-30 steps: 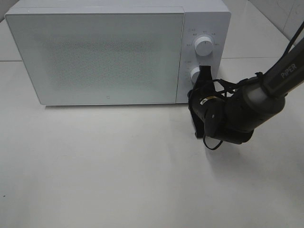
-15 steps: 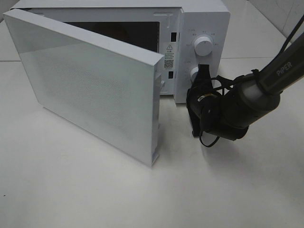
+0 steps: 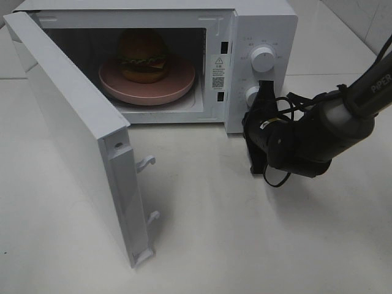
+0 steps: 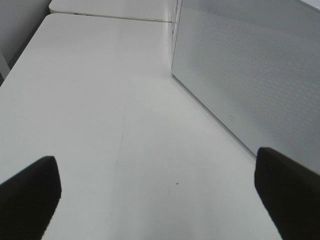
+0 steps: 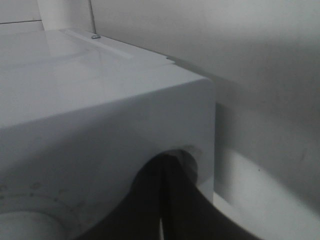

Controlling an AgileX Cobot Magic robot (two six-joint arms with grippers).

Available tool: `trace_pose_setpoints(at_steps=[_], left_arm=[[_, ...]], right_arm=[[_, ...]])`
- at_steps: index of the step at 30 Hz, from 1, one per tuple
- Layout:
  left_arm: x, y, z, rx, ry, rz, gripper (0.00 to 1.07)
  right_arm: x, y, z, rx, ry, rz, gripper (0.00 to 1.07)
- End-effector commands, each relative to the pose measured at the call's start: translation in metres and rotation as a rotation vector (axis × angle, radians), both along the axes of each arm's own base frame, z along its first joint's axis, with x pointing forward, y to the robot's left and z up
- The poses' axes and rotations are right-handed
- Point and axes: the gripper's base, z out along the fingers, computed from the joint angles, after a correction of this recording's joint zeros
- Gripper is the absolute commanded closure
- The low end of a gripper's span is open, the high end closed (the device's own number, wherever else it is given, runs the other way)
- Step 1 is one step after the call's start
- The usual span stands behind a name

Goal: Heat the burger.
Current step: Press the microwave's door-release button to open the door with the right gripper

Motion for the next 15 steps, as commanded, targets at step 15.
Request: trace_pose_setpoints(at_steps=[15], left_arm=[[-0.002,0.0,0.0,-0.003,-0.025,0.002,0.09]], right_arm=[[-0.026,-0.005,0.027,-0.059,0.134,0.171,1.06]])
